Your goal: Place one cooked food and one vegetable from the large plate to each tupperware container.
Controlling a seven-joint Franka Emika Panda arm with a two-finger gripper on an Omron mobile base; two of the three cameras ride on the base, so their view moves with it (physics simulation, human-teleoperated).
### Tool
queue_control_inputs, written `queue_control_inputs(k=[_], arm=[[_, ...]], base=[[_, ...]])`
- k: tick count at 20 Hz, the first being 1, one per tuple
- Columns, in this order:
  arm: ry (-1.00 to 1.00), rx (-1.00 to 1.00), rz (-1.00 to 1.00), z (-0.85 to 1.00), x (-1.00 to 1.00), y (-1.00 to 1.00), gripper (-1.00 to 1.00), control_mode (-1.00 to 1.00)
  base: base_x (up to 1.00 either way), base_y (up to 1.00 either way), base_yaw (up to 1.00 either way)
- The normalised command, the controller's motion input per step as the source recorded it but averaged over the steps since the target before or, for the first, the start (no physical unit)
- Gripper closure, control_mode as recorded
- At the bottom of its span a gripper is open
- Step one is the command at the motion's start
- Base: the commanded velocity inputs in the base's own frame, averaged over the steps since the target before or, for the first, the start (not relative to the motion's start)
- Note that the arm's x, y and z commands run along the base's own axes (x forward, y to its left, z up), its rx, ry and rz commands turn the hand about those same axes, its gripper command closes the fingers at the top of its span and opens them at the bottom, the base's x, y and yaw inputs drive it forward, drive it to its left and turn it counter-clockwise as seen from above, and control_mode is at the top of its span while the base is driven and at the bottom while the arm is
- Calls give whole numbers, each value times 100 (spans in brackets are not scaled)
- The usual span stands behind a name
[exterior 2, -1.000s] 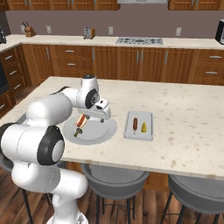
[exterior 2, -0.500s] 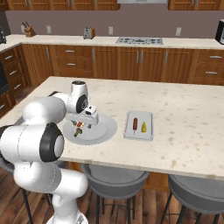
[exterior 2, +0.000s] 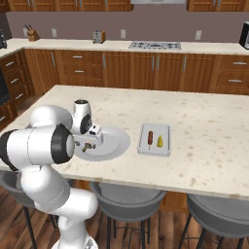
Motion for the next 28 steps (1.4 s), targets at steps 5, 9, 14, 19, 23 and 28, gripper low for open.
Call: queue_control_inputs(k=[5, 9, 14, 19, 23, 28], arm=[[0, 0, 1, -9, 10, 24, -100, -100], [0, 0, 0, -17, 26, 16, -100, -100], [-1, 0, 0, -35, 13, -1, -100, -100], [-5, 0, 0, -15, 0, 0, -100, -100], [-13, 0, 0, -19, 0, -10, -100, -100], [-7, 0, 0, -3, 9, -3, -100, -100]], base=[[0, 0, 0], [0, 0, 0], [0, 0, 0], [0, 0, 0], [0, 0, 0], [0, 0, 0]])
